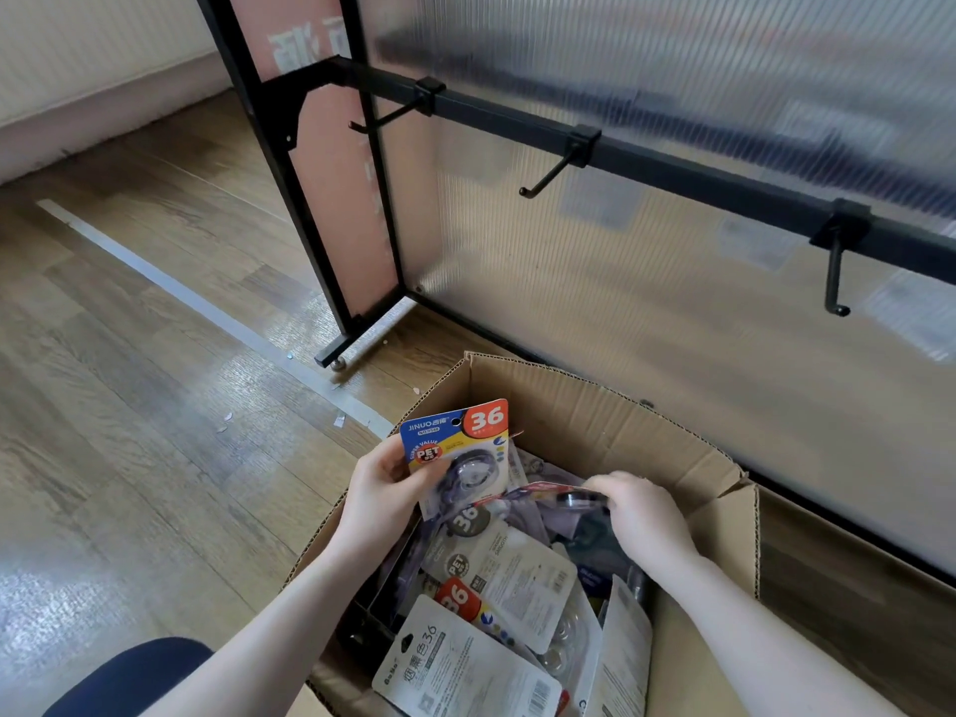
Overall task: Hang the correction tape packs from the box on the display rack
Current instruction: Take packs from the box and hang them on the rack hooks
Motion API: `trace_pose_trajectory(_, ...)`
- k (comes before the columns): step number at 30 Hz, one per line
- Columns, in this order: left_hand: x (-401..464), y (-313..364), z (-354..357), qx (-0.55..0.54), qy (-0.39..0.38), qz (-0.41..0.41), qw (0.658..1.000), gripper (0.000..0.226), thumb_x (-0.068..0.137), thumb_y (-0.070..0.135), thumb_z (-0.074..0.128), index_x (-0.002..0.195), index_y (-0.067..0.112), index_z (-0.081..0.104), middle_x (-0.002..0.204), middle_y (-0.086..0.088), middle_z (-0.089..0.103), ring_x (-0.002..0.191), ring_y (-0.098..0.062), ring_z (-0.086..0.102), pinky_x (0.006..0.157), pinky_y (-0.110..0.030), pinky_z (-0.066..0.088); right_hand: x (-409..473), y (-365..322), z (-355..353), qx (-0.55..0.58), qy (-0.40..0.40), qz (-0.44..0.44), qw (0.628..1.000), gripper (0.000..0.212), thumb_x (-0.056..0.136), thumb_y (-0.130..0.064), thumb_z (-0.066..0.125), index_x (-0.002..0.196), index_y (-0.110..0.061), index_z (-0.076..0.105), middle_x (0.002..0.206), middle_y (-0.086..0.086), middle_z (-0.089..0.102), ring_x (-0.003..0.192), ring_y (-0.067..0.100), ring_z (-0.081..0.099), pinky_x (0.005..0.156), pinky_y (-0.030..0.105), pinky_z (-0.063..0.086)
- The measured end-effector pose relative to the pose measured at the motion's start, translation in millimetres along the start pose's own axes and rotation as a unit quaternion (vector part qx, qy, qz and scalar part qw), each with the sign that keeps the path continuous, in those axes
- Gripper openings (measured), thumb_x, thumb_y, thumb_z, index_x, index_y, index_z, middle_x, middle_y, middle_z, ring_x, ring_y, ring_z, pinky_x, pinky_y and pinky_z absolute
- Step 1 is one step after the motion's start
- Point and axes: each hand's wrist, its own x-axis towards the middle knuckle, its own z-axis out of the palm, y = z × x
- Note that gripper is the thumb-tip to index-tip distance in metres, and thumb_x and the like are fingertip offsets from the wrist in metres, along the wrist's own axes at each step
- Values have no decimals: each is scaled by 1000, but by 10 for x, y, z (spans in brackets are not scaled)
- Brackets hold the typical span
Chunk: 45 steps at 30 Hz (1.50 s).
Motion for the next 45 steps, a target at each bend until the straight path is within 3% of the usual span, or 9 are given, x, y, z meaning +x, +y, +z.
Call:
trace_pose_trajectory(4,17,76,30,-21,26,-9,999,16,88,7,64,101,17,67,96,2,75,85,-13,71,64,-22,56,-49,24,-135,64,-2,44,997,34,92,-5,43,113,-20,64,107,-2,65,98,21,59,77,25,47)
trace_pose_trajectory(7,51,157,75,-26,35,-8,999,15,88,7,64,99,16,67,94,3,75,84,-13,71,63,-21,55,-66,52,-259,149,4,54,987,27,87,-1,48,90,-20,67,83,-5,65,79,18,56,62,25,42)
trace_pose_trajectory(11,74,272,151,-38,35,-4,999,13,88,10,64,100,15,67,93,3,75,83,-13,72,61,-20,55,-71,73,-432,253,44,57,965,23,84,-5,60,68,-22,60,70,-2,65,69,13,54,59,28,40)
trace_pose_trajectory(15,102,404,243,-52,34,1,998,14,87,9,64,100,12,66,92,1,75,82,-12,72,61,-19,54,-86,55,-583,317,66,59,944,13,84,-4,62,78,-13,66,74,0,69,69,10,53,61,28,40)
trace_pose_trajectory(19,169,595,320,-65,30,13,997,13,87,8,63,98,13,66,87,5,75,80,-10,71,60,-19,54,-121,10,-768,376,76,67,921,18,86,-2,61,80,-18,67,77,-5,72,73,9,61,67,30,48)
trace_pose_trajectory(26,237,930,474,-67,11,49,997,14,87,4,62,95,15,65,83,8,75,77,-7,71,59,-17,53,-263,-94,-1108,437,110,71,890,14,88,-2,60,80,-11,66,78,1,71,71,9,62,60,17,46)
trace_pose_trajectory(30,185,1181,549,-64,11,30,997,11,87,10,63,96,15,66,85,6,75,80,-10,72,59,-19,54,-467,-207,-1357,442,124,91,884,12,88,-2,59,80,-8,65,80,6,70,75,14,60,64,25,44)
trace_pose_trajectory(40,-182,2551,786,-64,-56,-40,996,13,87,9,62,100,8,66,92,-5,75,83,-20,72,62,-25,57,-1216,-501,-2588,461,127,169,862,7,90,-7,60,86,-10,65,85,3,70,82,14,64,60,16,46)
trace_pose_trajectory(45,-289,3316,844,-60,-80,-50,994,21,83,14,63,102,7,65,93,-6,75,85,-19,72,63,-25,57,-1523,-675,-3210,463,139,196,853,10,90,-9,61,83,-15,63,85,1,68,84,16,64,65,24,47)
